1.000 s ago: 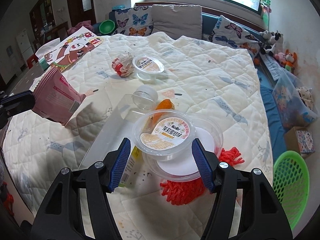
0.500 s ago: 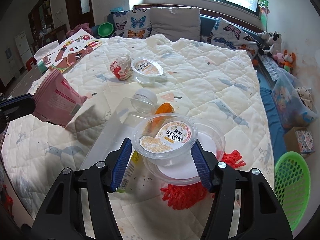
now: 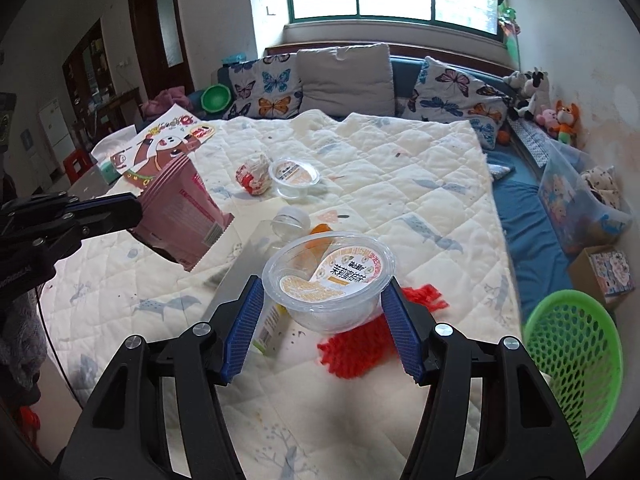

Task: Collect trash
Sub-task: 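Grasp the clear plastic tub with the right tool while the left tool grasps the pink snack bag, then carry the tub and pink bag over the green basket and open both tools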

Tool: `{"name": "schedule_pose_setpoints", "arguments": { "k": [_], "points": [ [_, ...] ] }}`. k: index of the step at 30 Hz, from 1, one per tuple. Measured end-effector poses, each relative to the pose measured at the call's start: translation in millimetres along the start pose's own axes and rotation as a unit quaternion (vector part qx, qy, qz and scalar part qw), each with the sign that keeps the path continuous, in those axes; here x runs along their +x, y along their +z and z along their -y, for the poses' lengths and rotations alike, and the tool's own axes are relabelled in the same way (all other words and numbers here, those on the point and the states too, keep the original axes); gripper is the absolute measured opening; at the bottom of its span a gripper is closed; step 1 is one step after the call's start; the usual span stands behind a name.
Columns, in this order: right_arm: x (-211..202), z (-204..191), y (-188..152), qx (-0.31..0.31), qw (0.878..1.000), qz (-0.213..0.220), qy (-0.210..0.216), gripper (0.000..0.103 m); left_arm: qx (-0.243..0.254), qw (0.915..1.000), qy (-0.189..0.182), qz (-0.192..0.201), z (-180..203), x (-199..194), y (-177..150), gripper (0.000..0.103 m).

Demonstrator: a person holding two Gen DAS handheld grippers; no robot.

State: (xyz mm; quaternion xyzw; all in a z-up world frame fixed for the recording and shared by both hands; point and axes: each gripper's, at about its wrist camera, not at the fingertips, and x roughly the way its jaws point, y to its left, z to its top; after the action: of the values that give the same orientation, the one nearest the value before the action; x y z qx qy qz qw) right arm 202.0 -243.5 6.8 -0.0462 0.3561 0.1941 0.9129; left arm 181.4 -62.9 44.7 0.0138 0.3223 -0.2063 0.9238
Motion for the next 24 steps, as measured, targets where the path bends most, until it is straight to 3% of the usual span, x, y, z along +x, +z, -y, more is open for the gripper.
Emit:
{"name": "schedule_pose_setpoints", "arguments": {
  "k": [13, 24],
  "points": [
    [-49.8, 66.3, -36.9, 0.052, 0.997, 0.008, -0.055, 0.061, 0.038, 0.9968, -0.071, -0.001, 75.5, 22.6, 35.5, 0.001],
    [-84.5, 144.1, -78.9, 0.114, 0.985, 0.003, -0.126, 0.061, 0.072, 0.9899, -0.121, -0.018, 149.9, 57.7, 52.2, 0.001]
  ]
}}
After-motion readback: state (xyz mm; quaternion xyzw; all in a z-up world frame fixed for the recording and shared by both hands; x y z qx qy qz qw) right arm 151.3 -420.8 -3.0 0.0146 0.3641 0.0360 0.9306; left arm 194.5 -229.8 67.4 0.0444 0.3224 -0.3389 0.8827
